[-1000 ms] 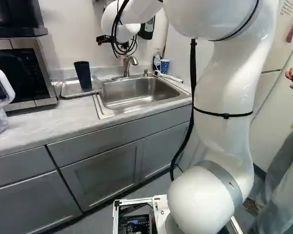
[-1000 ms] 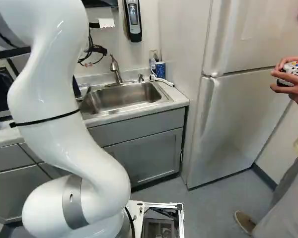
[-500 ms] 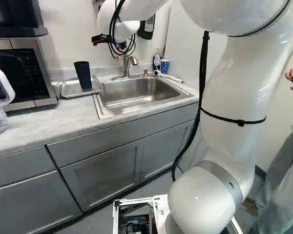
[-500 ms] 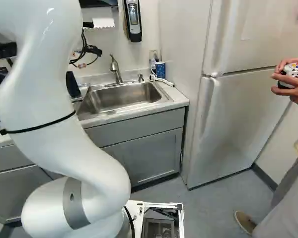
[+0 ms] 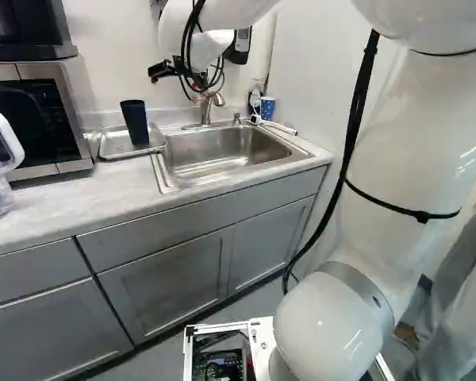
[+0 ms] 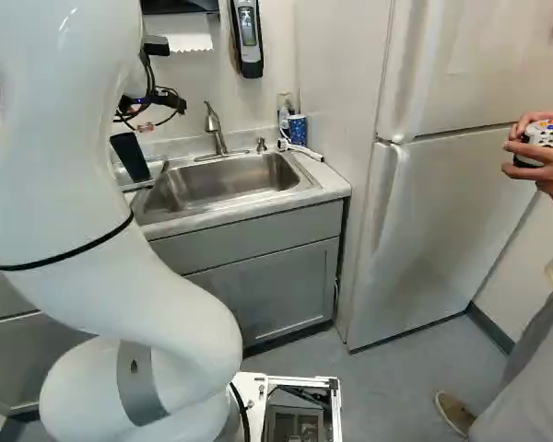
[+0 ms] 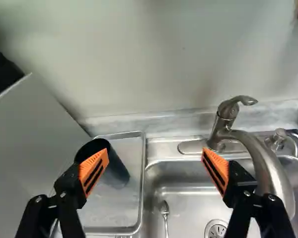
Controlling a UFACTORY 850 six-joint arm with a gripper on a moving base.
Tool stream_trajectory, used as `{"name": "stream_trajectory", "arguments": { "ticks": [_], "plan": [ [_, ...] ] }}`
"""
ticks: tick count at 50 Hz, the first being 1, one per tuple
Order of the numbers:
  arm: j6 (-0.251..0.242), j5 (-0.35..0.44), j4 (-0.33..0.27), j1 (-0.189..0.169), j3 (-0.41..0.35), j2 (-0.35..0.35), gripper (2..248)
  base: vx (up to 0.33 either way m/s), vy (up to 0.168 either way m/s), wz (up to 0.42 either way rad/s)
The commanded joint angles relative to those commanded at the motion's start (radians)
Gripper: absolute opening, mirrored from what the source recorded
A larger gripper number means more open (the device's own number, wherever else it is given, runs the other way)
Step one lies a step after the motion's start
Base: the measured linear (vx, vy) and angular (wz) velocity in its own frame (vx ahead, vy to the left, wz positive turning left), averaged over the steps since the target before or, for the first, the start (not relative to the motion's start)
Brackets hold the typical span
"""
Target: Rinse the cup and place it in the tray
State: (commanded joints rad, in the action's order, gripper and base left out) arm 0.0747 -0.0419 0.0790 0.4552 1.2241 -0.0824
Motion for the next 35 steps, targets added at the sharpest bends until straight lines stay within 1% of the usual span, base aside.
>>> {"name": "stream_trajectory", "arguments": {
  "ticks": [12, 35],
  "plan": [
    [0.0, -0.057, 0.0, -0.013, -0.045, 0.044, 247, 0.0, 0.0, 0.0],
    [0.0, -0.168, 0.0, -0.07, -0.115, 0.113, 247, 0.0, 0.0, 0.0]
  ]
}}
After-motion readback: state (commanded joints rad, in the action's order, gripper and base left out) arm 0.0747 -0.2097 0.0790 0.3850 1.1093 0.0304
